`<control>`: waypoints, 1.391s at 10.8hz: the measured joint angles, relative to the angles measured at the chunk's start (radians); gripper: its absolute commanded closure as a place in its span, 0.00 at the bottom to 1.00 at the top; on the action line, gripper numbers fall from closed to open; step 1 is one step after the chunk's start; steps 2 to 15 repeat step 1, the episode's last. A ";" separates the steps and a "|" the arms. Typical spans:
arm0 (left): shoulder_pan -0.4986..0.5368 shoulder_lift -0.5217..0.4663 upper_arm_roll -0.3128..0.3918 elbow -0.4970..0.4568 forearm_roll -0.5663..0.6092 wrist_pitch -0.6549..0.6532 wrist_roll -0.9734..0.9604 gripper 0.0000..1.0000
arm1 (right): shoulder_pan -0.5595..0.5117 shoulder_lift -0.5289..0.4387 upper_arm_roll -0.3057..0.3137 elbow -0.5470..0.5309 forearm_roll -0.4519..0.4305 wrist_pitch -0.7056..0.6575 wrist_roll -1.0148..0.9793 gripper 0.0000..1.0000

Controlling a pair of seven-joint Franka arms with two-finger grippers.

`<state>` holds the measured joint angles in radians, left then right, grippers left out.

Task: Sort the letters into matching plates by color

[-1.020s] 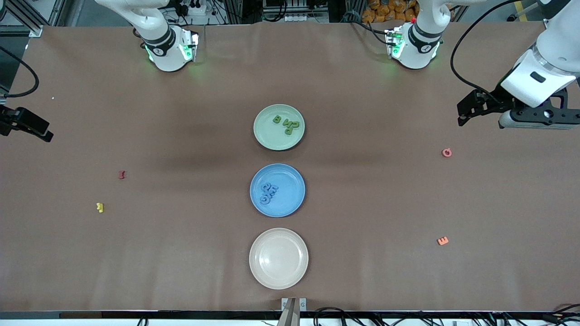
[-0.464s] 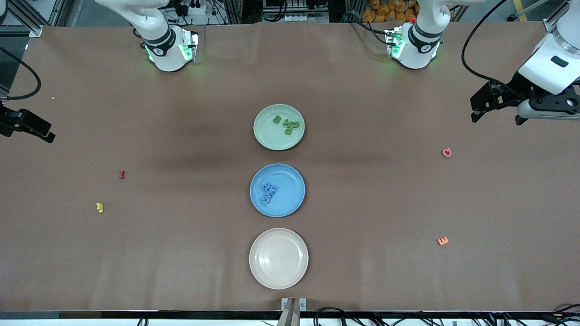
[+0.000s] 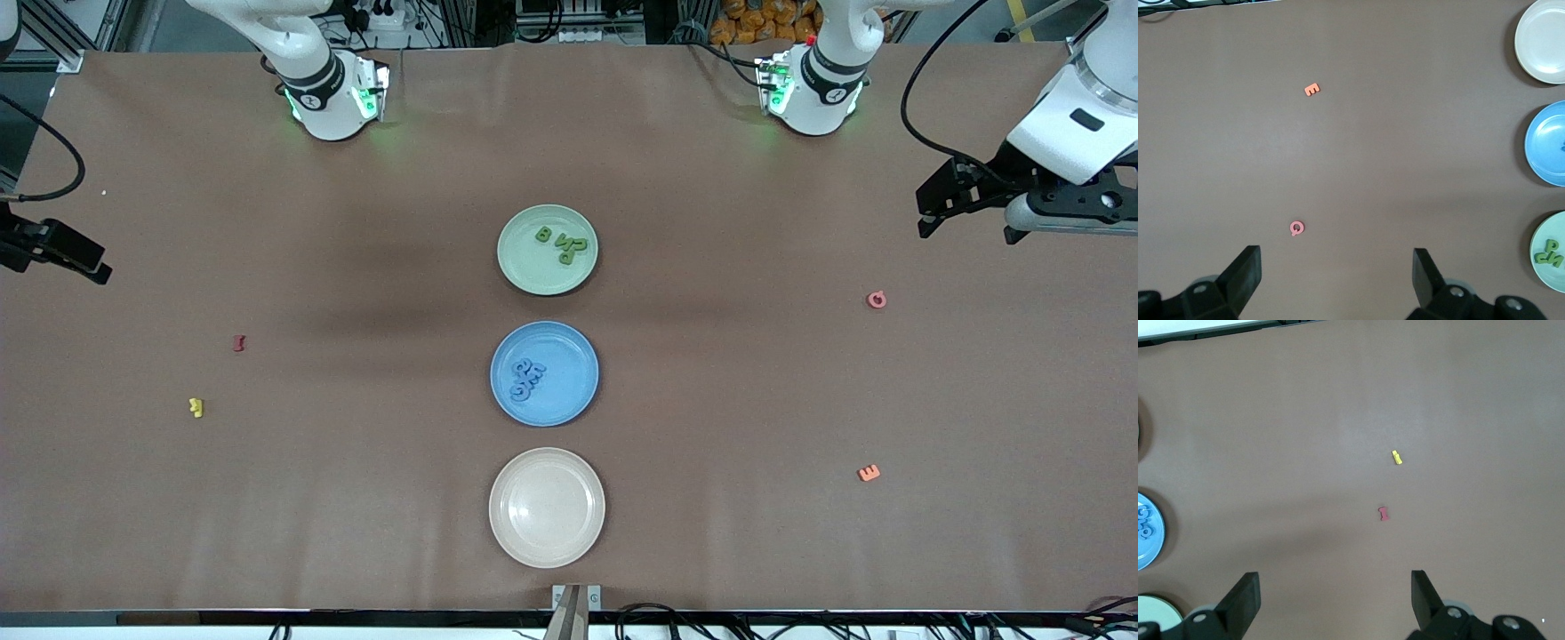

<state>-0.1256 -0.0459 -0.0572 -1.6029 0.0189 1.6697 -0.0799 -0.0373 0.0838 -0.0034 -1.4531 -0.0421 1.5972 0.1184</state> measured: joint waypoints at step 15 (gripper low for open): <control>0.000 0.000 0.000 0.000 0.000 0.000 0.000 0.00 | 0.000 0.000 0.000 0.000 0.000 0.000 0.000 0.00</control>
